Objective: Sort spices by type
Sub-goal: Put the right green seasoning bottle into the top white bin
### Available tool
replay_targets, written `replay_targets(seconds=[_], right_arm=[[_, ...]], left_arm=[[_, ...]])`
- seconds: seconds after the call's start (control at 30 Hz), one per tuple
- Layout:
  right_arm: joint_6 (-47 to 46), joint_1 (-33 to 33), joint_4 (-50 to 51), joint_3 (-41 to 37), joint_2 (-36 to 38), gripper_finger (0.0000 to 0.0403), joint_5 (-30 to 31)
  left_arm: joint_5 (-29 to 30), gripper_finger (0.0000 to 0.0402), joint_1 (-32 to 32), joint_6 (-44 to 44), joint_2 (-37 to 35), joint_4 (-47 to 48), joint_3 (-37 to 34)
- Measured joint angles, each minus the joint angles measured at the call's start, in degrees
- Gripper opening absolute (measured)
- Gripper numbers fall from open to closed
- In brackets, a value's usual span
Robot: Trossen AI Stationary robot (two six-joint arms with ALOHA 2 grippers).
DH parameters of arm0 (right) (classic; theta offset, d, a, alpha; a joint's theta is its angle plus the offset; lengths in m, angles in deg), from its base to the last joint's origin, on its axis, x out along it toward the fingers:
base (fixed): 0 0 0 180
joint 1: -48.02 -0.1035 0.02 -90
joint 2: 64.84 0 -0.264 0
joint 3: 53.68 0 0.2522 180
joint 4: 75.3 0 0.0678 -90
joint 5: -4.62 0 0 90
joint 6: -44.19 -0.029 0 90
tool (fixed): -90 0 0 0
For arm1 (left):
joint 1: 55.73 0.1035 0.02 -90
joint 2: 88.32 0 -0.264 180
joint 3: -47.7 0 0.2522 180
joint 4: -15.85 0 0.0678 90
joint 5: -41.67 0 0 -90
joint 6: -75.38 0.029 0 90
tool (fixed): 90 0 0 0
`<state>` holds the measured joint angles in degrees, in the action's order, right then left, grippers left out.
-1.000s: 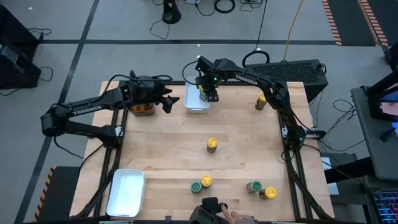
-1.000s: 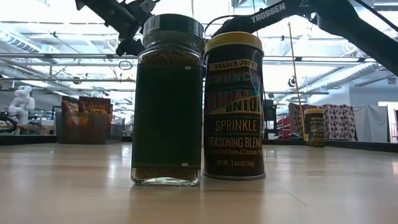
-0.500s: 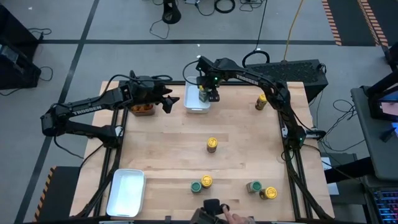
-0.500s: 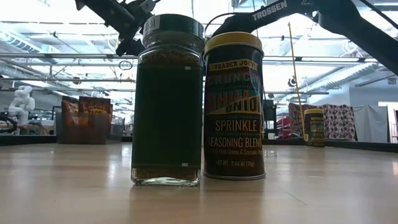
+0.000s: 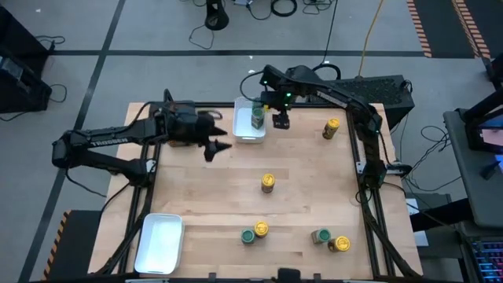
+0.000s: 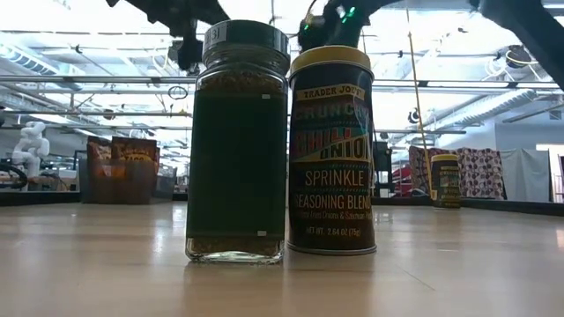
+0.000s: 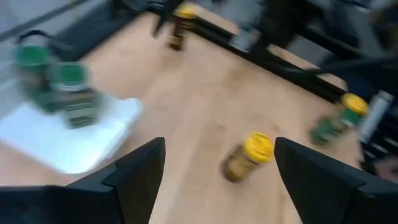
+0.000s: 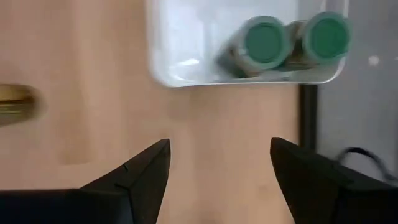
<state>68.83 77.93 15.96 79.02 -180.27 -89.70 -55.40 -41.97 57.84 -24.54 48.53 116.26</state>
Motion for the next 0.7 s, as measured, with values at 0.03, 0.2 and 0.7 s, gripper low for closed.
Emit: replay_targets(seconds=[0.03,0.2,0.7], right_arm=[[-1.0,0.0,1.1,0.0,1.1,0.0258,-2.1],[-4.7,-0.7,5.9,0.0,7.1,0.0258,-10.5],[-33.6,-18.9,7.3,0.0,25.4,0.0258,-4.1]], left_arm=[[-0.1,0.0306,-1.8,0.0,0.0,-0.4,0.0],[0.2,0.0306,-9.9,1.1,0.1,-2.6,0.0],[-4.3,0.0306,-14.5,15.7,7.1,-7.6,0.0]])
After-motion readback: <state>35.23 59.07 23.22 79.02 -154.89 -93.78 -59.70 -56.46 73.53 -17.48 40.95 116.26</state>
